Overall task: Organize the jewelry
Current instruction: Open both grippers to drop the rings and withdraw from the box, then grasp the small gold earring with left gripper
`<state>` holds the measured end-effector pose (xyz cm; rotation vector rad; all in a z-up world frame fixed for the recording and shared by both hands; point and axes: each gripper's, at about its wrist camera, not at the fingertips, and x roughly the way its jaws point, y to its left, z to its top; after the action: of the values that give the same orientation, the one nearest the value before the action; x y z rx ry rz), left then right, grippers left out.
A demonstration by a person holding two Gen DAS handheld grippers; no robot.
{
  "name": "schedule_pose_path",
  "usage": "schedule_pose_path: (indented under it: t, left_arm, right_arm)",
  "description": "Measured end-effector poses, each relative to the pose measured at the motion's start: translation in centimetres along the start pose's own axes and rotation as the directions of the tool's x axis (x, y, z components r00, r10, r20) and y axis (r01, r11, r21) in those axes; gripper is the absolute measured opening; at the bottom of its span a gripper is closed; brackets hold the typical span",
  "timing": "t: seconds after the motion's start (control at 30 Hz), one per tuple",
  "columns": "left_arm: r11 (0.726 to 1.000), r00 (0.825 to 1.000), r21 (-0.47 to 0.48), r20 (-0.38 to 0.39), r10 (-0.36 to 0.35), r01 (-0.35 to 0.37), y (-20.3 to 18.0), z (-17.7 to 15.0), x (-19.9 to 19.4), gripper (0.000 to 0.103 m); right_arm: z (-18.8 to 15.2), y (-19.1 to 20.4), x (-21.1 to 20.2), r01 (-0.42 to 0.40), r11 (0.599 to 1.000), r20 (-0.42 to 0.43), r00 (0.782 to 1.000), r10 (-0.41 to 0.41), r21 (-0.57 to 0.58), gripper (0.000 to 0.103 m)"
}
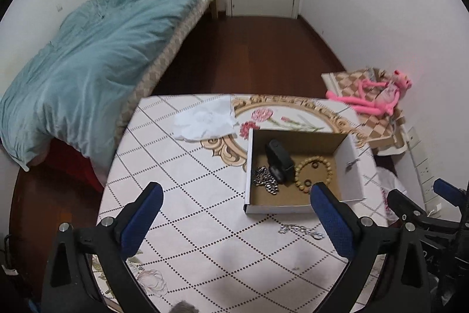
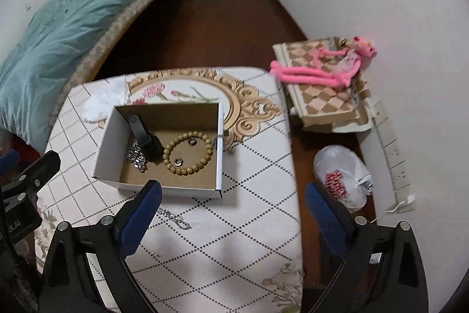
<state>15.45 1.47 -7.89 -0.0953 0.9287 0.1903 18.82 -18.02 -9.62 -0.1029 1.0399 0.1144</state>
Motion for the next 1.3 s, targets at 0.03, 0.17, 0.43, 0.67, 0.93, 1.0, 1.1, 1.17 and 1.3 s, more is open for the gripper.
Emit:
schedule_pose_path:
  t: [0.03, 0.17, 0.43, 0.67, 0.93, 1.0, 1.1, 1.17, 1.3]
  left_arm:
    - [1.0, 1.0, -0.003, 0.015, -0.008, 0.008, 0.0, -0.1, -1.1, 0.102]
    - [1.0, 0.998, 0.003, 0.063, -0.015, 0.015, 0.0, -0.4, -4.0, 0.102]
    - [1.0, 0.995, 0.0, 0.099, -0.025, 0.025, 0.3, -1.4, -7.8, 0.102]
    - [1.0, 0.993, 0.008, 0.12, -0.017, 0.017, 0.2, -2.2, -9.1, 0.102]
    - [1.0, 1.0, 0.014, -0.028, 0.013, -0.012, -0.4, -5.6, -3.4, 0.102]
    - [1.0, 0.996, 0.027, -0.088, 0.017, -0.014, -0.8, -7.0, -1.4, 0.102]
    - [0.999, 0.982, 0.041, -0.187, -0.007, 0.015, -1.8, -9.4, 2.1, 0.102]
    - [0.998, 0.972, 0.036, -0.231, -0.036, 0.046, -2.4, -10.7, 3.7, 0.102]
    - [0.994, 0.961, 0.039, -0.263, -0.086, 0.1, -3.9, -12.1, 5.3, 0.097]
  right_arm:
    - [-0.2, -0.1, -1.0, 0.0, 1.0, 0.018, 1.0, 0.0, 0.004, 0.099]
    - [-0.8, -0.4, -4.9, 0.007, 1.0, 0.09, 0.996, -0.008, 0.011, 0.099]
    - [-2.1, -0.5, -11.0, 0.007, 1.0, 0.182, 0.983, -0.011, 0.02, 0.099]
    - [-3.3, -0.8, -13.0, -0.009, 0.999, 0.207, 0.978, 0.002, 0.032, 0.1]
    - [-5.5, -1.7, -8.2, -0.025, 0.997, 0.095, 0.995, 0.018, 0.066, 0.1]
    - [-6.6, -2.1, -5.8, -0.029, 0.997, 0.035, 0.999, 0.026, 0.078, 0.099]
    - [-8.6, -2.8, -1.9, -0.025, 0.995, -0.055, 0.998, 0.03, 0.101, 0.099]
    - [-9.9, -3.3, 0.5, -0.027, 0.993, -0.097, 0.994, 0.039, 0.119, 0.099]
    - [-12.3, -4.0, 4.5, -0.038, 0.989, -0.169, 0.984, 0.063, 0.143, 0.062]
